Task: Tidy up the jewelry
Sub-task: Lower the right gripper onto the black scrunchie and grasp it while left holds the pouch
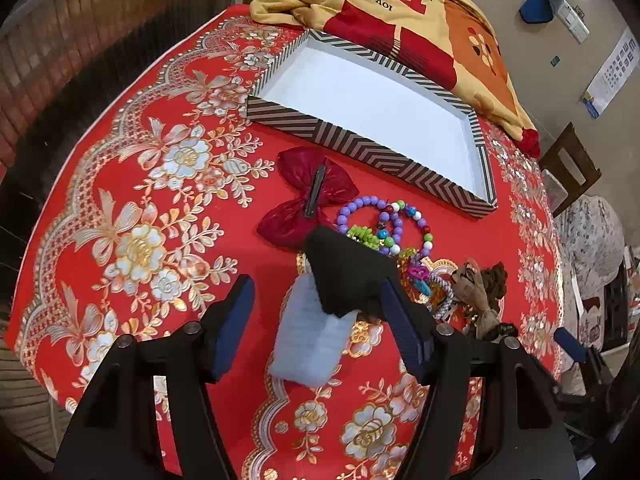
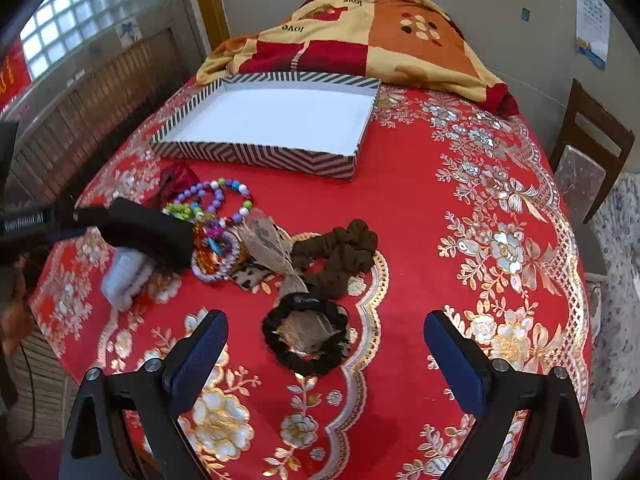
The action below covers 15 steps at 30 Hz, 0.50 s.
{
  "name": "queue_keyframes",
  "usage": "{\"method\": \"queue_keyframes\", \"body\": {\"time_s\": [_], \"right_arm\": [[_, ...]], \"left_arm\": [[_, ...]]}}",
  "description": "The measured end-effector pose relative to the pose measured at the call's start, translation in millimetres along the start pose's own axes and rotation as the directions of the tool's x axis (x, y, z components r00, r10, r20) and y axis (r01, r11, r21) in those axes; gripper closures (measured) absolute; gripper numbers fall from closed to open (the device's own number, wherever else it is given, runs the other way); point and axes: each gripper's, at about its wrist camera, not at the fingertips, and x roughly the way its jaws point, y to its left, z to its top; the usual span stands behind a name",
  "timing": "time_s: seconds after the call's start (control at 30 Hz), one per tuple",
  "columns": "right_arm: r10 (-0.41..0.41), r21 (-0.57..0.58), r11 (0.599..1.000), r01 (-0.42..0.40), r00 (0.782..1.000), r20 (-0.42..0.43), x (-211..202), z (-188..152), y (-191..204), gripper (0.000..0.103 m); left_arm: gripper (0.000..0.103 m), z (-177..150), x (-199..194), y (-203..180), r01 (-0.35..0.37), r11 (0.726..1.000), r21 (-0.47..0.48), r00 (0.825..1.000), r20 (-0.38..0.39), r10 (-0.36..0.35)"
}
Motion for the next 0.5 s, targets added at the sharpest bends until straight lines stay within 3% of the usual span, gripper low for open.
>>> {"method": "queue_keyframes", "body": {"time_s": [0.1, 0.4, 0.5], "right_arm": [[-0.005, -0.007, 1.000, 0.005, 1.000, -0.008, 5, -3, -2, 0.007], [0.034, 0.048, 0.998, -0.032, 0.999, -0.034, 20, -6, -27, 0.046], [0.078, 0.059, 0.996, -0.074, 0.996, -0.052, 29, -6, -30, 0.052]], "left_arm": [[0.035, 3, 5, -2, 0.008, 1.000, 0.001, 1.000, -0.011, -0.008], [0.035, 9, 18, -3, 0.003, 1.000, 0.002, 0.999, -0.044, -0.003], [0.035, 10, 20, -1, 0.002, 1.000, -0.003, 0.999, -0.051, -0.002]]}}
